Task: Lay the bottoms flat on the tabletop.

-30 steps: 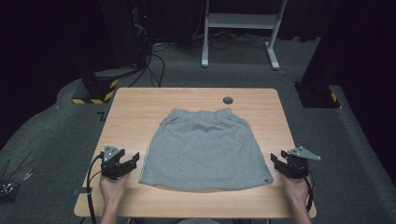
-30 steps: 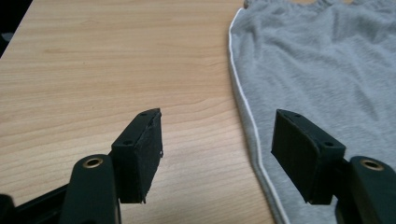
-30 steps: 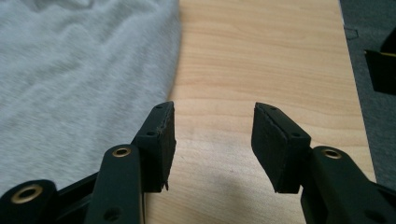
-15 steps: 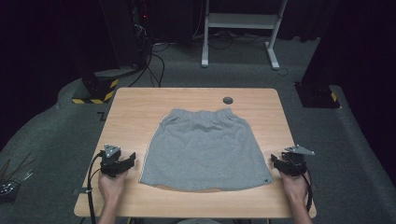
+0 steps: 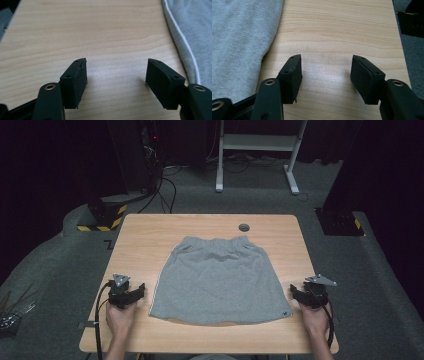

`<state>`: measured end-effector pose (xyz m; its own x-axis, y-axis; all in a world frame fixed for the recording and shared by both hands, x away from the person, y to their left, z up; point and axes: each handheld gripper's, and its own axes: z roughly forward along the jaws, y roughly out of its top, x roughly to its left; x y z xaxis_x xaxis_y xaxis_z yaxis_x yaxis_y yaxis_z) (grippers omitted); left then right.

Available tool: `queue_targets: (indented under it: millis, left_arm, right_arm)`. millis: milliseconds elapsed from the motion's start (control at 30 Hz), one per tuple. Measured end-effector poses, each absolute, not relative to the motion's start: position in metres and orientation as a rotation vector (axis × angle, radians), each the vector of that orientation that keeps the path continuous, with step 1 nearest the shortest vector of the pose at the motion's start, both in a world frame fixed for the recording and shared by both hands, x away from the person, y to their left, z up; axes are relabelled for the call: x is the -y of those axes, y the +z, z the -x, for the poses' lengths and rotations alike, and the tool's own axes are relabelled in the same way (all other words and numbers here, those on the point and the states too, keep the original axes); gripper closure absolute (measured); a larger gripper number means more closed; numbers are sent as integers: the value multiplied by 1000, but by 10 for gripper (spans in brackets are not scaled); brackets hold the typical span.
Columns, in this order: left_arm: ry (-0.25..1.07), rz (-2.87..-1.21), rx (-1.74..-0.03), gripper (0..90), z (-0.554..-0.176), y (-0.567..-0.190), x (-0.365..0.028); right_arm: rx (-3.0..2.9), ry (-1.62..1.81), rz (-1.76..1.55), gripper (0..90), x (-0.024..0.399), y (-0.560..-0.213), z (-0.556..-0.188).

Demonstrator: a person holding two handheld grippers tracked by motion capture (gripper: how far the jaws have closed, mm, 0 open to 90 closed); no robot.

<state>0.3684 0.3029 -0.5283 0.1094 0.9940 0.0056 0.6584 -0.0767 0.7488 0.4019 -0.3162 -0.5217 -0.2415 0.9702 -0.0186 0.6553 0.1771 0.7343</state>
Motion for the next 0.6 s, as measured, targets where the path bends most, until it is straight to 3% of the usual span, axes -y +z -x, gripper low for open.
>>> queue_targets:
  millis: [600]
  left_arm:
    - [727,-1799,-1609,301,-368,-528,-303]
  right_arm:
    - [-1968,844,-1531,413,316,-522,-401]
